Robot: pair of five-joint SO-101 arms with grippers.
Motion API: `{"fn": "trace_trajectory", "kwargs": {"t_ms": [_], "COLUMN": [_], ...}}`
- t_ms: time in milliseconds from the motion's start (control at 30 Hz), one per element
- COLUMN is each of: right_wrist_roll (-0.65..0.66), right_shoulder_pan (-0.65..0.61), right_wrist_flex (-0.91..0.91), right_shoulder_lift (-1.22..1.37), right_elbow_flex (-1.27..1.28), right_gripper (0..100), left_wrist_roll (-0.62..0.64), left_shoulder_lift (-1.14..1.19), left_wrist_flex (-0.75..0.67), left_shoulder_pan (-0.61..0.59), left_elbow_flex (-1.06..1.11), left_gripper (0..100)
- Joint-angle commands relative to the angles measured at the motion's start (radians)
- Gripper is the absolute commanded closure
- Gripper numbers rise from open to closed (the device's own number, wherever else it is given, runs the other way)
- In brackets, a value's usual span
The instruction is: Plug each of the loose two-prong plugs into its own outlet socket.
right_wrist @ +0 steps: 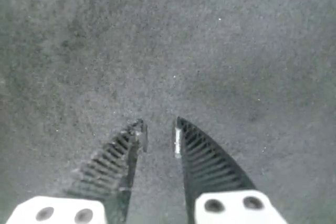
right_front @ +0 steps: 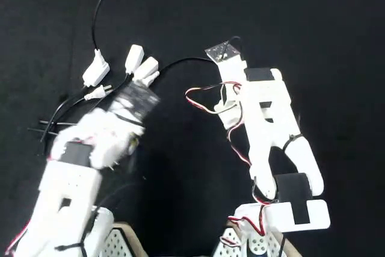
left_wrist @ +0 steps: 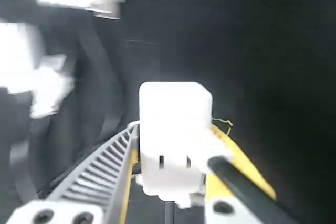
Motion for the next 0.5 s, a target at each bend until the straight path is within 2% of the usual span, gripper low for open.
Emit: {"fn": "trace_trajectory", "kwargs": {"t_ms": [0,133,233,333,467], "right_wrist_roll": [0.000,0.000,0.000,-0.002,-0.002], "right_shoulder_pan": [0.014,0.012,0.012,0.012,0.012], "right_wrist_flex": [-0.005,-0.005,-0.005,-0.005,-0.005], "right_shoulder_lift": [-0.002,-0.002,-0.002,-0.002,-0.002], "right_elbow_flex": [-0.058,-0.054,-0.054,-0.053,-0.053], "right_gripper": [91.7,91.7,91.7,91.7,91.7], "left_wrist_roll": [-0.041,-0.115,-0.143,-0.144,-0.129], "left_shoulder_lift": [-0.031,0.124,0.319,0.562,0.898], "left_wrist_flex": [0.075,0.083,-0.009,-0.118,-0.135], "left_shoulder_pan": [-0.148,-0.286,-0.361,-0.409,-0.444], "left_elbow_flex": [-0.182,-0.315,-0.414,-0.549,-0.819], "left_gripper": [97,97,97,97,97]}}
